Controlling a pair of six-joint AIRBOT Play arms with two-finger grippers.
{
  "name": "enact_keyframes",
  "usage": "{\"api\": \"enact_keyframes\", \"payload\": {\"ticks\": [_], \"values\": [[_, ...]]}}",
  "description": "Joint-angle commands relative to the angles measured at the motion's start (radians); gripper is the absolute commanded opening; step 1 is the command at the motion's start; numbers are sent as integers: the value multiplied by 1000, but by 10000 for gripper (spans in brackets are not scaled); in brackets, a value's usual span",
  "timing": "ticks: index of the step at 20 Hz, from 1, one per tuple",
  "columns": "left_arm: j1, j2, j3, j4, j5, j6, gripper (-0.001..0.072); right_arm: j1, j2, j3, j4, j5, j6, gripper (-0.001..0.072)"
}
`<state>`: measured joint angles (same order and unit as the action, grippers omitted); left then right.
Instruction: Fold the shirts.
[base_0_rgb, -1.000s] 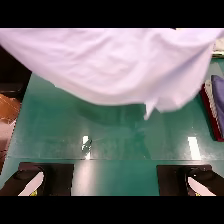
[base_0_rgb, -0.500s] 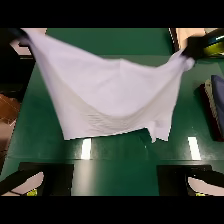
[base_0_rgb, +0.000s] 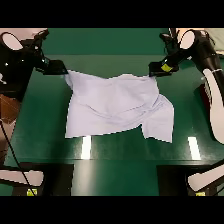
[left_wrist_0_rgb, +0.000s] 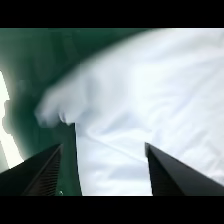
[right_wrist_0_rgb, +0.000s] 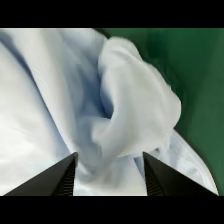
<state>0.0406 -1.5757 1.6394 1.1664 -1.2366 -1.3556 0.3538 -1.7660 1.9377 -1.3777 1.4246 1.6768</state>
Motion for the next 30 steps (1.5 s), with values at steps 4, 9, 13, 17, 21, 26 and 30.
{"api": "enact_keyframes", "payload": {"ticks": [4,9,13,17,21,26,30], "values": [[109,77,-14,8,-154,4,606,-148,60,21,267,98,-158,475],[201,321,-406,3,-151,53,606,-227,320,-359,380,69,-224,380],[201,493,-810,-43,-91,55,606,-240,476,-570,443,-11,-238,379],[201,538,-1022,-97,-52,55,606,-240,567,-680,443,-91,-239,345],[199,538,-1101,-164,24,57,606,-240,588,-707,444,-95,-238,303],[86,537,-1141,-179,103,45,605,-240,588,-707,444,-95,-238,303],[32,538,-1139,-184,102,18,401,-246,590,-707,440,-85,-239,305]]}}
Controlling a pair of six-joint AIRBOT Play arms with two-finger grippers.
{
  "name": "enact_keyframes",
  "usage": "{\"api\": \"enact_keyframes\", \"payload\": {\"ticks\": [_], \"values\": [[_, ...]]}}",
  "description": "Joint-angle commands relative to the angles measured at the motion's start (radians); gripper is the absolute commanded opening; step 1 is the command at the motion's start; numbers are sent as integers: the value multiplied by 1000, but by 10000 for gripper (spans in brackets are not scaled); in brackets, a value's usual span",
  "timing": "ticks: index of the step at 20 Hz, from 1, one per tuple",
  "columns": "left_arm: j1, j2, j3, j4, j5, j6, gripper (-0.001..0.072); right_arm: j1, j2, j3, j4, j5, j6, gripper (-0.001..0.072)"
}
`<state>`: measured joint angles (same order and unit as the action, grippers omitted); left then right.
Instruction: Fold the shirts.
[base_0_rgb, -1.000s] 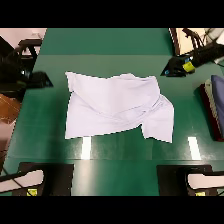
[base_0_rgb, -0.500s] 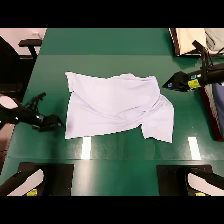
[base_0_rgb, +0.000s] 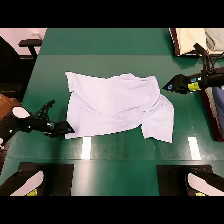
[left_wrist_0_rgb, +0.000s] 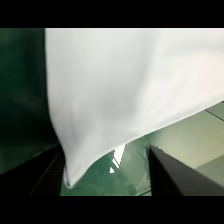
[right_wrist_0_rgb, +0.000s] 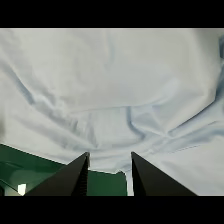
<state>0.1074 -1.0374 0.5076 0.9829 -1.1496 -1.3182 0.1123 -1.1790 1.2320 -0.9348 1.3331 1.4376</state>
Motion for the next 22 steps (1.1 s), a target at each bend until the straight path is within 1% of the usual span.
{"api": "enact_keyframes", "payload": {"ticks": [1,2,4,7,8,9,10,12,14,16,17,22], "values": [[-35,0,3,1,11,-16,111,-18,3,-2,-3,11,1,305],[-35,1,23,3,-1,-16,26,-37,3,-2,-11,21,1,305],[-35,10,85,14,-32,-8,25,-91,3,-2,-24,61,1,306],[-35,10,229,50,-55,-9,25,-168,2,-2,-193,100,1,310],[-35,10,276,51,-51,-10,25,-193,2,-5,-236,104,1,342],[-35,10,315,50,-44,-10,25,-223,2,-20,-244,96,1,417],[-35,10,351,50,-34,-11,25,-260,2,-55,-238,79,1,438],[-35,10,395,51,-3,-13,25,-323,-6,-153,-235,38,-2,438],[-35,10,408,48,21,-18,25,-373,-51,-238,-192,16,-46,438],[-35,9,408,48,20,-19,25,-407,-124,-293,-89,-16,-106,438],[-35,9,408,48,17,-22,25,-411,-166,-302,-48,-45,-119,438],[-35,9,408,45,8,-43,25,-351,-317,-303,117,-156,-173,432]]}}
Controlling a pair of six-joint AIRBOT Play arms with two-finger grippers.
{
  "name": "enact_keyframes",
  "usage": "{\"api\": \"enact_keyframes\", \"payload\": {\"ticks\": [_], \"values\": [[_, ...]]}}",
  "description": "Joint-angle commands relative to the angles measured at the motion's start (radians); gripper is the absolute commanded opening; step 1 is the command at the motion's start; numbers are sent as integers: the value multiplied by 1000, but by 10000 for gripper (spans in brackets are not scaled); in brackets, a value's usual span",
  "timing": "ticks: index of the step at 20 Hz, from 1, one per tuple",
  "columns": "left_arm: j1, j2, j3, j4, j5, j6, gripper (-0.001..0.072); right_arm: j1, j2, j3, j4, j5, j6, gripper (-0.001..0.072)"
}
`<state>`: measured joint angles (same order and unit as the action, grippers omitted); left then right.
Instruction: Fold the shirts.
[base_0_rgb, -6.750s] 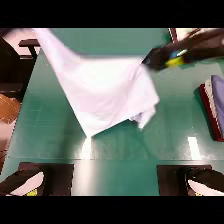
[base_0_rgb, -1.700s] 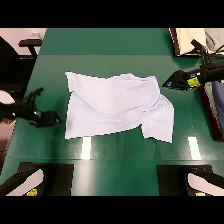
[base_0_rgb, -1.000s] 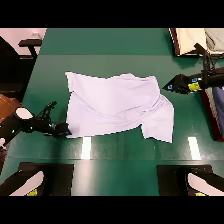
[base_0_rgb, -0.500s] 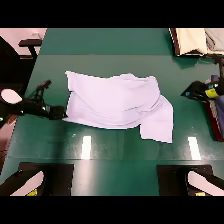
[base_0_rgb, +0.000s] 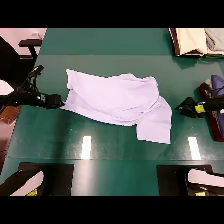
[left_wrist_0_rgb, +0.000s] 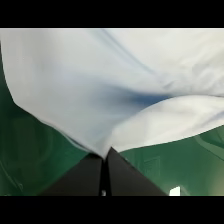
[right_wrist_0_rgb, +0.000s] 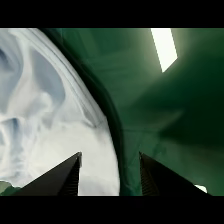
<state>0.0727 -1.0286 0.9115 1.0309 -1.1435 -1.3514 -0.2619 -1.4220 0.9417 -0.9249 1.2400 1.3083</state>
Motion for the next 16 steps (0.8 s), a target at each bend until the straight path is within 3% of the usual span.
{"api": "enact_keyframes", "payload": {"ticks": [1,3,4,5,7,11,16], "values": [[0,0,4,-3,0,-10,25,48,-94,-13,115,-86,-45,431],[0,0,4,-4,-3,-10,25,92,-117,-13,114,-119,-45,425],[0,0,4,-7,-5,-10,25,109,-119,-13,113,-134,-48,339],[0,0,4,-9,-11,-10,25,126,-111,-13,114,-146,-60,190],[0,1,14,-18,-27,-11,24,143,-63,-12,113,-162,-99,19],[0,2,214,-18,-98,-10,24,129,137,100,111,-115,-103,19],[0,98,673,-14,-69,-11,24,126,405,464,111,-81,-103,19]]}}
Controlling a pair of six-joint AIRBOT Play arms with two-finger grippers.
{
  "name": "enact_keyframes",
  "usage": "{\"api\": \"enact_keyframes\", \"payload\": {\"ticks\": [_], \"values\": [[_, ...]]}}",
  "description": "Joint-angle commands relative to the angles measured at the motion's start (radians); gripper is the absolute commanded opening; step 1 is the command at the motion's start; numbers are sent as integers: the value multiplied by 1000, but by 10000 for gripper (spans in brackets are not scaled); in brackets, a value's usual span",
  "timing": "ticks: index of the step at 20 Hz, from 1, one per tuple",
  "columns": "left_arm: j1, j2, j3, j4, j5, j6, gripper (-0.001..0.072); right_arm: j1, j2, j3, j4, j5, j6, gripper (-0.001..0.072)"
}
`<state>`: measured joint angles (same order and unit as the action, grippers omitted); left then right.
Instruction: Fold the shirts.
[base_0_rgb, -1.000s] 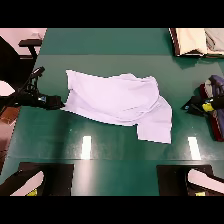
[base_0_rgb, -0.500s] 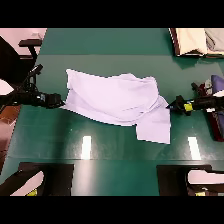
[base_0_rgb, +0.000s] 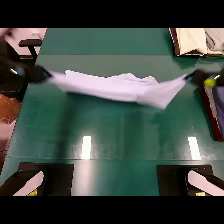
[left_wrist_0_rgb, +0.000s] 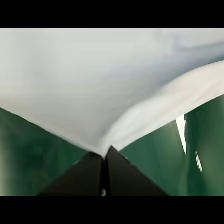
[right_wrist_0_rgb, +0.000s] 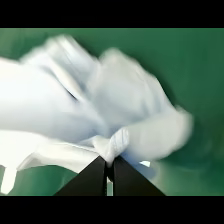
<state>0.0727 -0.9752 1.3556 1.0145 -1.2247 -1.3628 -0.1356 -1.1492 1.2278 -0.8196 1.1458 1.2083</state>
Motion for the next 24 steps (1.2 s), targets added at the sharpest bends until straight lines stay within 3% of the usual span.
{"api": "enact_keyframes", "payload": {"ticks": [1,4,7,11,14,16,20,24], "values": [[0,61,323,3,20,1,24,-1,177,259,3,12,-3,18],[0,95,592,3,62,-14,24,-1,283,465,-53,-8,16,18],[0,95,808,3,79,-74,23,-1,359,607,-222,-5,132,18],[0,95,880,3,134,-106,22,-1,345,800,-362,120,219,17],[0,94,813,28,130,-107,22,-1,228,956,-361,250,238,16],[0,84,679,69,110,-132,22,-1,141,947,-360,291,254,16],[0,-39,386,57,-42,-132,23,22,-2,676,-361,330,260,16],[0,-245,166,55,-67,-129,23,133,-228,496,-447,345,258,17]]}}
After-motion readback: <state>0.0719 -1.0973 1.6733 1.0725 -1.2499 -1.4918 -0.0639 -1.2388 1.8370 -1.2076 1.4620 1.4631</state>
